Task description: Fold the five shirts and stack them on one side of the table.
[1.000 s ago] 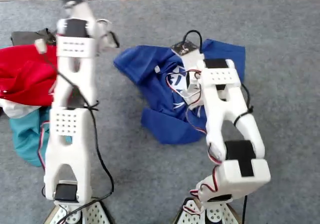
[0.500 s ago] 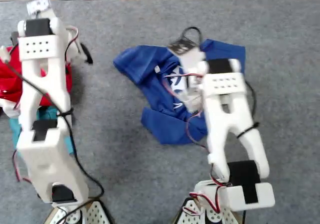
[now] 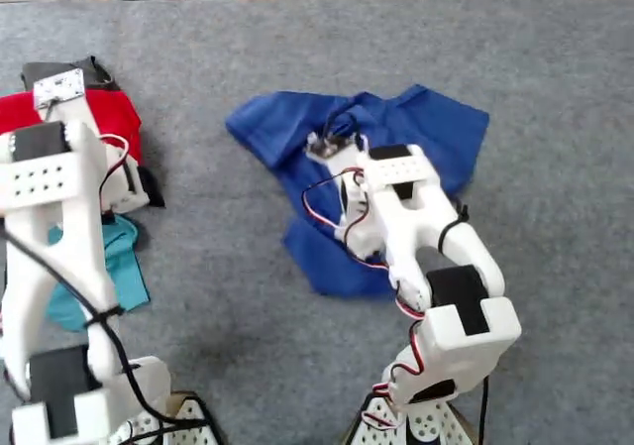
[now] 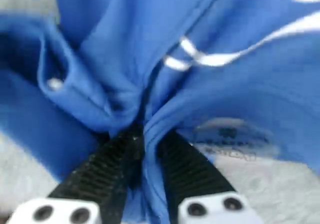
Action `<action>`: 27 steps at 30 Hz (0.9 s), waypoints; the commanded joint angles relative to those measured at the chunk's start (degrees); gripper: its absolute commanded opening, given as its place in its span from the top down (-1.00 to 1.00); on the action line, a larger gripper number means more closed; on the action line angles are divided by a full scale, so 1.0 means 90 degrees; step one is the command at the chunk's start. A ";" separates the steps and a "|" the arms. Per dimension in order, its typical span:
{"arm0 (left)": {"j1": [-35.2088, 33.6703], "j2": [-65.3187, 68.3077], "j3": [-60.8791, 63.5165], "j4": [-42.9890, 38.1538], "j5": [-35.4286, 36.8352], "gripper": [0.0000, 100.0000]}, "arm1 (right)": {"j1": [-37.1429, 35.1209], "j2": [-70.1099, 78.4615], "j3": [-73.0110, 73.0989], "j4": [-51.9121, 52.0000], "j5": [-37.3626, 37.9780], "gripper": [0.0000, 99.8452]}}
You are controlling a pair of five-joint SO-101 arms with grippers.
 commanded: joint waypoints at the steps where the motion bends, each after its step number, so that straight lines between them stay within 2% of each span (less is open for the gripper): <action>1: -0.0054 -0.0479 -0.0015 -0.0068 -0.0137 0.46 | -0.0068 -0.0737 0.0728 0.0645 0.0459 0.97; 6: -0.0054 -0.0479 0.0103 -0.0049 -0.0137 0.46 | -0.0020 -0.2935 0.2515 0.1114 0.1368 0.97; 10: -0.0024 -0.0479 0.0288 -0.0078 -0.0137 0.46 | 0.0840 -0.4713 0.2574 0.1641 0.2237 0.97; 14: 0.0024 -0.0479 0.0259 -0.0088 -0.0107 0.46 | 0.1065 -0.5758 0.2359 0.2608 0.3204 0.96; 20: 0.0689 -0.0479 0.0454 -0.0322 -0.0088 0.46 | 0.1446 -0.6764 0.2173 0.3087 0.3409 0.61; 23: 0.1128 -0.0518 0.0601 -0.0469 -0.0088 0.47 | 0.1748 -0.7067 0.2046 0.3087 0.3438 0.58; 27: 0.2007 -0.0537 0.0855 -0.0791 -0.0137 0.46 | 0.2383 -0.7165 0.1832 0.3077 0.4112 0.58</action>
